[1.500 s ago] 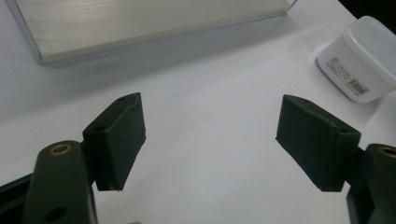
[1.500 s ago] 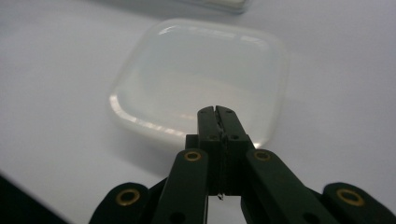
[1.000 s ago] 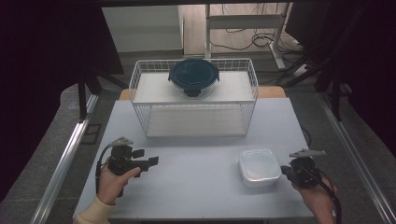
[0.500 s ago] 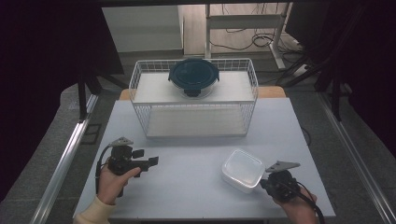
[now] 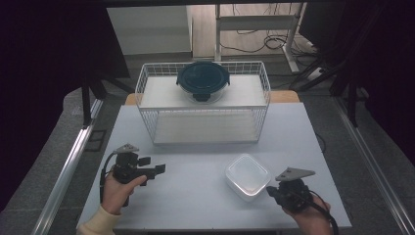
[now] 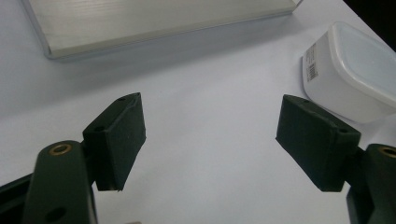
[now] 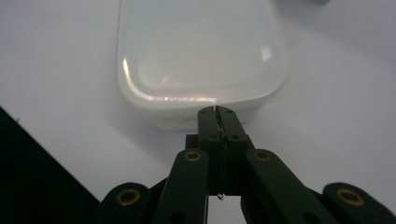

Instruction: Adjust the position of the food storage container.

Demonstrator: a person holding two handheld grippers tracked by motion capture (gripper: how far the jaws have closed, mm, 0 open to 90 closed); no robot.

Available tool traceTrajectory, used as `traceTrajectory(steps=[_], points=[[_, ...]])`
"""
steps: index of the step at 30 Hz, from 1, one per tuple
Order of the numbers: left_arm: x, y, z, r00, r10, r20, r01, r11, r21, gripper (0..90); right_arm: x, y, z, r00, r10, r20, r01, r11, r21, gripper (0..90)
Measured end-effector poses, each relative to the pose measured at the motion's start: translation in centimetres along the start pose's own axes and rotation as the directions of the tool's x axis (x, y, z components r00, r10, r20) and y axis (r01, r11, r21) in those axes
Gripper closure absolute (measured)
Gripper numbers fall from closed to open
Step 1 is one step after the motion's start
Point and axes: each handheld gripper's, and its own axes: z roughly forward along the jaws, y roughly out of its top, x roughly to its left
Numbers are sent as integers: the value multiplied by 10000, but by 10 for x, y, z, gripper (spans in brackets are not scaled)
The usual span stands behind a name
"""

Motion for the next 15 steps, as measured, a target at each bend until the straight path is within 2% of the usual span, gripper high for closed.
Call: traceTrajectory(steps=[3,4,5,6,7,8,9,11,13,15], points=[[-1,0,0,10000,13,20,-13,10000,-11,233,-16,10,-11,9993,281,245,-272,9990,-363,895],[-1,0,0,10000,12,18,-12,10000,-10,233,-23,13,-11,9985,453,314,-440,9981,-428,895],[-1,0,0,10000,12,18,-12,10000,-10,233,-23,13,-11,9985,453,314,-440,9981,-428,895],[-2,0,0,10000,0,7,0,10000,1,233,-38,18,-6,9960,710,540,-685,9966,-459,895],[-2,0,0,10000,0,7,0,10000,1,233,-38,18,-6,9960,710,540,-685,9966,-459,895],[-2,0,0,10000,-15,8,15,10000,3,232,-45,21,-2,9942,846,670,-817,9956,-460,895],[-2,-1,0,10000,-46,-8,46,10000,4,233,-58,26,9,9918,1017,778,-995,9945,-320,895],[-2,-3,0,10000,-50,6,50,10000,33,232,-67,29,21,9911,1124,716,-1117,9936,-139,895],[-2,-3,-1,10000,-73,4,73,10000,32,233,-70,29,28,9905,1223,636,-1224,9925,-19,895],[-2,-5,-2,10000,-89,6,89,10000,20,233,-71,25,42,9940,1029,367,-1040,9941,317,895]])
